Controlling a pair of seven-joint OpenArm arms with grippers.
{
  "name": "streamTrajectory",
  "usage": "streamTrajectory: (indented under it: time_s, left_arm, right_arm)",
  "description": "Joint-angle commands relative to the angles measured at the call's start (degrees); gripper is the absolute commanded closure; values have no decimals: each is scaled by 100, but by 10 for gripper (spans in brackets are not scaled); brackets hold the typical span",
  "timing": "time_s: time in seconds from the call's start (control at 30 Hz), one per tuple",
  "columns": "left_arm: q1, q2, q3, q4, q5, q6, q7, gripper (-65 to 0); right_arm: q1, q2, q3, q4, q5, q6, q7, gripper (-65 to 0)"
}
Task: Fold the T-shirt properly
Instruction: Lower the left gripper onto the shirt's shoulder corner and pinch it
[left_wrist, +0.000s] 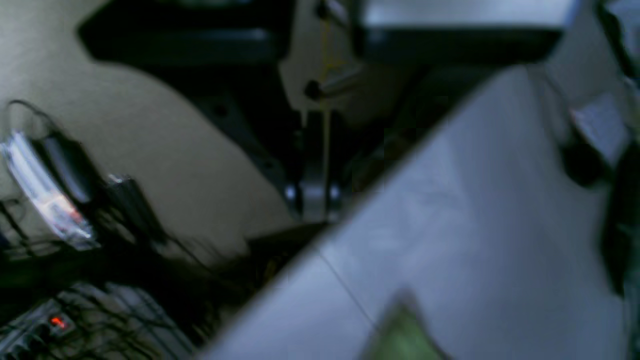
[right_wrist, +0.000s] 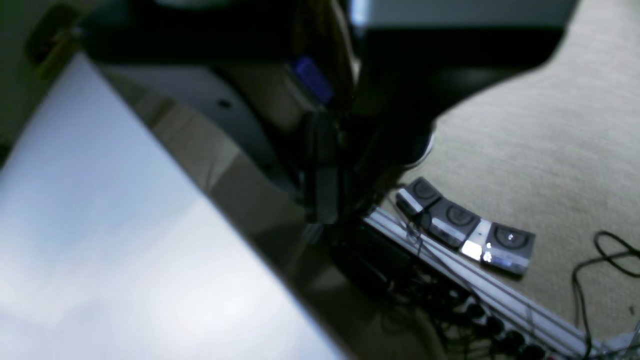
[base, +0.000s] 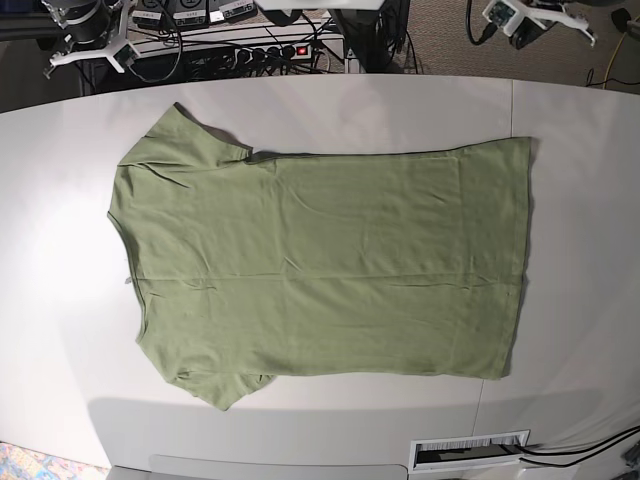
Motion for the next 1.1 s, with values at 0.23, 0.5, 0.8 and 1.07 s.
streamTrajectory:
  time_s: [0.23, 0.5, 0.8, 1.07]
  left_arm:
    - [-826, -581, -13, 173, 304, 76, -92, 0]
    - [-1674, -892, -9, 76, 175, -297, -348, 0]
    - [-2050, -1495, -9, -730, 153, -1436, -887, -119]
    - [-2575, -1768, 2, -1346, 151, -2236, -1523, -187]
  right_arm:
    - [2, 50, 50, 927, -697, -55, -330, 0]
    - [396, 50, 50, 1379, -1213, 83, -898, 0]
    - [566, 50, 50, 1379, -1620, 520, -876, -68]
    - [573, 50, 50, 1379, -1770, 516, -750, -205]
